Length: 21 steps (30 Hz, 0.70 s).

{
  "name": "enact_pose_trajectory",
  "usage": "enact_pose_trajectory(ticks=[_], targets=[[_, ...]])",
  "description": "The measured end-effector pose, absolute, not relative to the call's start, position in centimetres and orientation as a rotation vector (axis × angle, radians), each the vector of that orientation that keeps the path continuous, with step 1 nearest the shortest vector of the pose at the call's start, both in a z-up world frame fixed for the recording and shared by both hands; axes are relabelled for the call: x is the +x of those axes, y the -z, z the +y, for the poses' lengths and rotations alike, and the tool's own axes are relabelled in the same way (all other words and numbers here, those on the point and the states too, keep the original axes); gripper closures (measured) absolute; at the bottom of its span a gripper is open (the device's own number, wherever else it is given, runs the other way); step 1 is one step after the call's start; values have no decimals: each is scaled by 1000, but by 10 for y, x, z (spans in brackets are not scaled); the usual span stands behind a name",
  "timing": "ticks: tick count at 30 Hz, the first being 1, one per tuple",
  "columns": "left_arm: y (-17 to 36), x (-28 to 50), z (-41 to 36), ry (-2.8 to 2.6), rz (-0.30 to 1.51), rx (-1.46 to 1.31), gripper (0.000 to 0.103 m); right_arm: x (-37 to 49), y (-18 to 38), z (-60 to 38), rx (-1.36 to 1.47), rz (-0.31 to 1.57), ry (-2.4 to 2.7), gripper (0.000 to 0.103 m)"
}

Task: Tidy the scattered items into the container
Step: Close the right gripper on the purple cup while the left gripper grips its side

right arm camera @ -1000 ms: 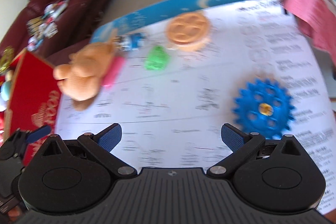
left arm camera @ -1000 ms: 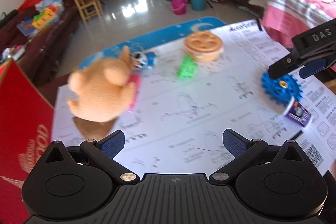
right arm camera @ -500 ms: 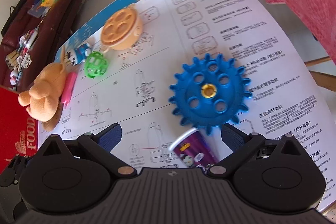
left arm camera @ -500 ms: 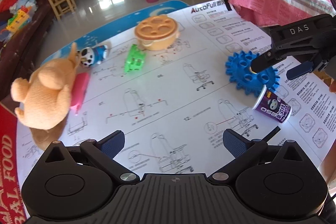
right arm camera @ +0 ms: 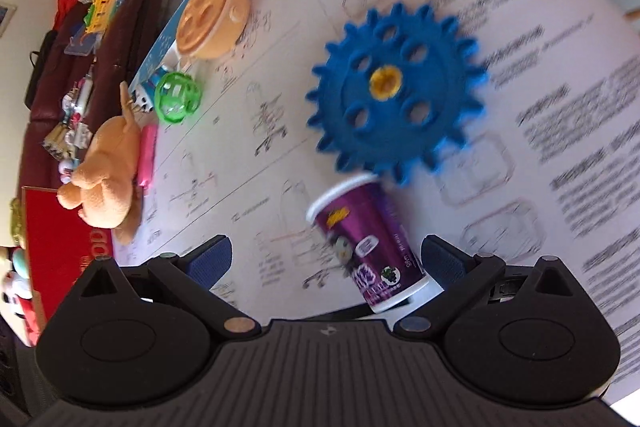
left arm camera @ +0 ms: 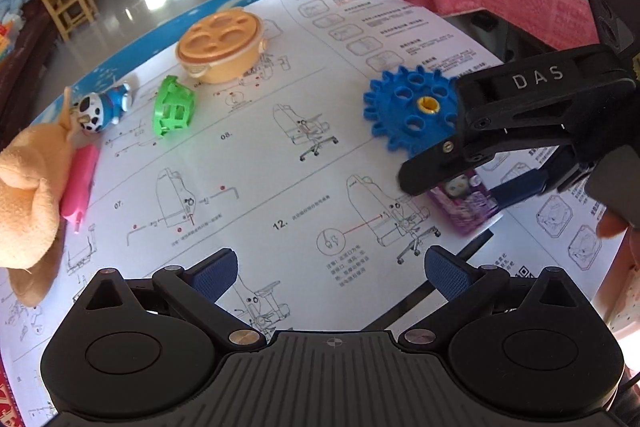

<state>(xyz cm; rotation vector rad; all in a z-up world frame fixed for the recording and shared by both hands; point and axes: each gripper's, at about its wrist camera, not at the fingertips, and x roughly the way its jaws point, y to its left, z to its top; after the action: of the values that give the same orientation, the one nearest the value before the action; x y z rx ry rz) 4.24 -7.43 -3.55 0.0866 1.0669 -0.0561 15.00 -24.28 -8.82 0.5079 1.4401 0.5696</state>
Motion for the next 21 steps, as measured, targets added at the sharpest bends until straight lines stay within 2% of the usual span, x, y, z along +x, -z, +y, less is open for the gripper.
enact_pose_trajectory(ticks=[8,12,15,17,19,21], targets=[[28,44,-64,49,1048,55,0,152,81,-236,503,1391,-565,2],[32,58,-76,112,1035,59,0,152,84,-238,467,1353,-526,7],[47,73,-78,82,1047,85,12,151,87,-241,486,1351,-512,10],[60,78,-71,72,1088,68,24,150,88,-241,489,1357,-516,10],[68,78,-61,57,1104,42,28,150,87,-239,484,1356,-526,10],[70,72,-49,50,1104,24,28,150,85,-234,481,1360,-542,10]])
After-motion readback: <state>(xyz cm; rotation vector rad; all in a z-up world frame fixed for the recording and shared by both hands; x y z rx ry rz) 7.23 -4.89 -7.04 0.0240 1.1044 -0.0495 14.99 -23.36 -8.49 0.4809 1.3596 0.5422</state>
